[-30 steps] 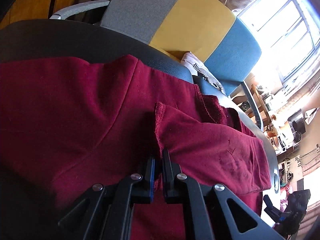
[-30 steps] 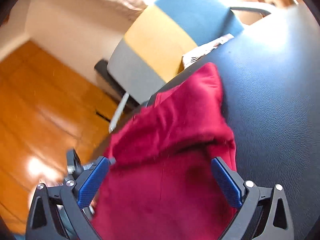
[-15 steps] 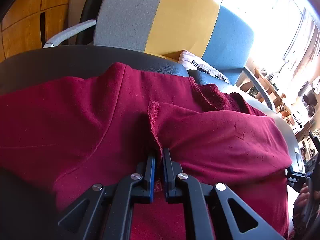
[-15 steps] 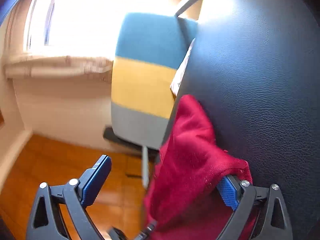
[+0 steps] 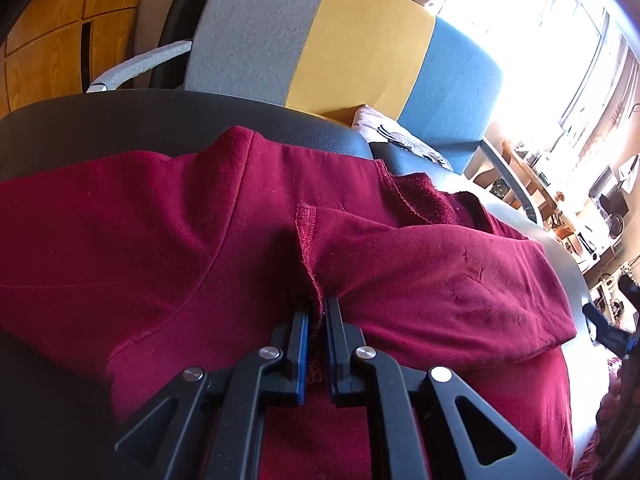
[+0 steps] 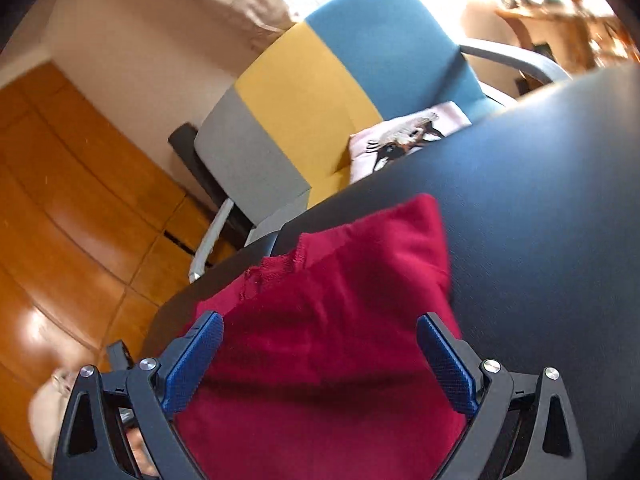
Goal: Fold clothes
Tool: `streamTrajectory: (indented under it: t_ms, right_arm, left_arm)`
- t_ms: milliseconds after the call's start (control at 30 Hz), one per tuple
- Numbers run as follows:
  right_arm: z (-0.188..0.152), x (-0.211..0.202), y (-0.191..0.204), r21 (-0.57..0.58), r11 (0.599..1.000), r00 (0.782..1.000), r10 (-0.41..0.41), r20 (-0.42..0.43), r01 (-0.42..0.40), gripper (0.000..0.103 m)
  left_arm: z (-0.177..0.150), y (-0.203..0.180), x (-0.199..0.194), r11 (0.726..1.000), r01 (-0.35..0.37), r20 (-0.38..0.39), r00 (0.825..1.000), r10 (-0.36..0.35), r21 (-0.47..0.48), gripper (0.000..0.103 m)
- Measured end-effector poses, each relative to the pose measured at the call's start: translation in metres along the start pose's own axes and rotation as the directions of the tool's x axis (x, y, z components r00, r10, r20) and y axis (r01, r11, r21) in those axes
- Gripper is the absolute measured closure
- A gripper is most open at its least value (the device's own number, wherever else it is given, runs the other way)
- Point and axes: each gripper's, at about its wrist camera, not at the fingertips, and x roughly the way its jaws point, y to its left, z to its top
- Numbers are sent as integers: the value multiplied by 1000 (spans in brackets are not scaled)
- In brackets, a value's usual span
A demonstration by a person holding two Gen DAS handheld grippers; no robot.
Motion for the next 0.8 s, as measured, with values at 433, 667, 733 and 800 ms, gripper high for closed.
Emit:
streamTrajectory:
  t_ms: [433,667,733,800]
  right_arm:
    - [-24,49,-21,-178,953,967,-253,-15,247,19]
    - [-33,90,7,-439,790,874,-486,-24,428,1]
    - [-33,93,8,-459,768,862,-507,-13,446,0]
    - [-30,89,1,-435,790,871,-490,-23,433,0]
  left_arm:
    - [-12,4,-2,997,60,20,998,-59,-41,94]
    - [-6,-7,7,999,27,30,999,-26,-28,94]
    - [-6,-1,6,996,57,36,998,-55,-64,93]
    - [-8,9,3,987,103,34,994,-100,-120,91]
